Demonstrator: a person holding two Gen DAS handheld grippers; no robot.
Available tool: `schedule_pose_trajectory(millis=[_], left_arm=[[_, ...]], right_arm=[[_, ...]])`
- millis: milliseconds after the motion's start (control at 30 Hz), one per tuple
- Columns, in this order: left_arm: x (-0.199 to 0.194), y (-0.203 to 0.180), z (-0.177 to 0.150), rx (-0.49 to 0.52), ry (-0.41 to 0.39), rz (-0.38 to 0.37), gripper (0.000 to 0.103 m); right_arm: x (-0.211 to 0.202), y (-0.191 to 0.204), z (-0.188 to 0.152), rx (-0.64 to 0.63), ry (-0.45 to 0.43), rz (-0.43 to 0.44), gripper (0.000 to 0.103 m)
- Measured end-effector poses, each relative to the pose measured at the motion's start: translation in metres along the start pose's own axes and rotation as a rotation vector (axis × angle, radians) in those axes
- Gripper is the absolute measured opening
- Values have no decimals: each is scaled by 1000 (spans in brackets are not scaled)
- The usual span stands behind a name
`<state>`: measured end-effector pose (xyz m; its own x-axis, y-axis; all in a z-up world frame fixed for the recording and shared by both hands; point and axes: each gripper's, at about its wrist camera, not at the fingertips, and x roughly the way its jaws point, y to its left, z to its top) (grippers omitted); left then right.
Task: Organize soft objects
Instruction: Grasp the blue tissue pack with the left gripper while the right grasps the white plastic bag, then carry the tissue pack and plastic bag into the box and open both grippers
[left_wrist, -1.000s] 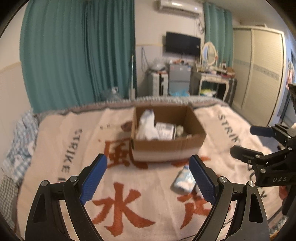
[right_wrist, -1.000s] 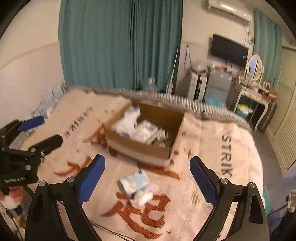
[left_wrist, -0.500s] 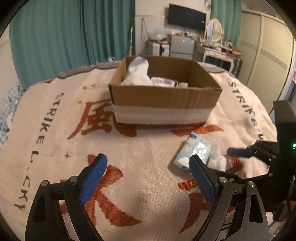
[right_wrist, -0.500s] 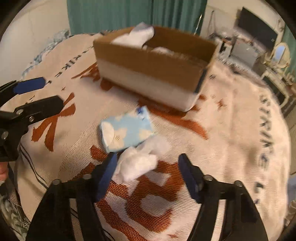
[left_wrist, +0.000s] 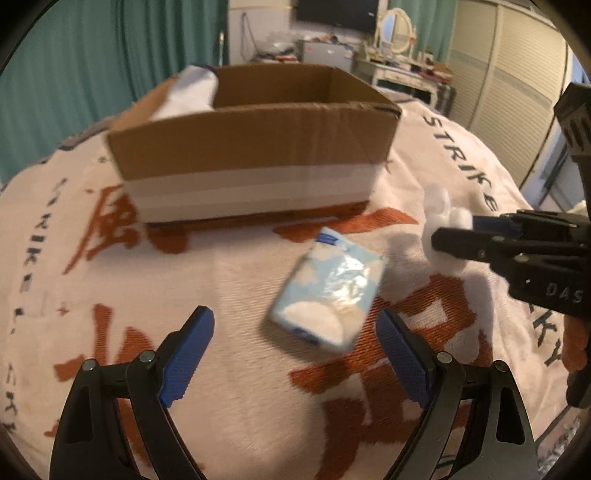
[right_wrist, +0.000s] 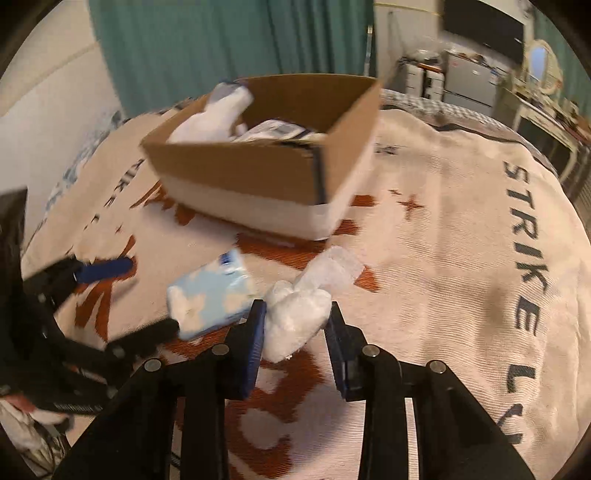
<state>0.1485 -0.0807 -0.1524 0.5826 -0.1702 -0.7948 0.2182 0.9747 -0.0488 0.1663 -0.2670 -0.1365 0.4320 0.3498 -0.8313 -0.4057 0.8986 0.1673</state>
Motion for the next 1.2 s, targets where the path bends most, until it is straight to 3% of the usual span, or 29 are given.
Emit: schedule_pose_trajectory(millis=[167,233,300,567,867,1200], left_arm=[[15,-8,5,0,17,-51,89],[20,-12,5,26,20,-48,73],[24,-13,6,39,28,-46,66],[9,-20,2,119,45,-43,61],[-73,-8,10,97,-60,-63,61],[-162,22,19,62,-214,-42,61]], right_arm=[[0,-10,1,24,4,-8,32],[3,-10,1,22,5,-7,32],[4,-9,1,14,1,-10,32],[-7,0,5,-5,-5,-36,32],[-69,35,11,-42,-71,-86,32],[-144,102,9,-54,-177,-117,32]])
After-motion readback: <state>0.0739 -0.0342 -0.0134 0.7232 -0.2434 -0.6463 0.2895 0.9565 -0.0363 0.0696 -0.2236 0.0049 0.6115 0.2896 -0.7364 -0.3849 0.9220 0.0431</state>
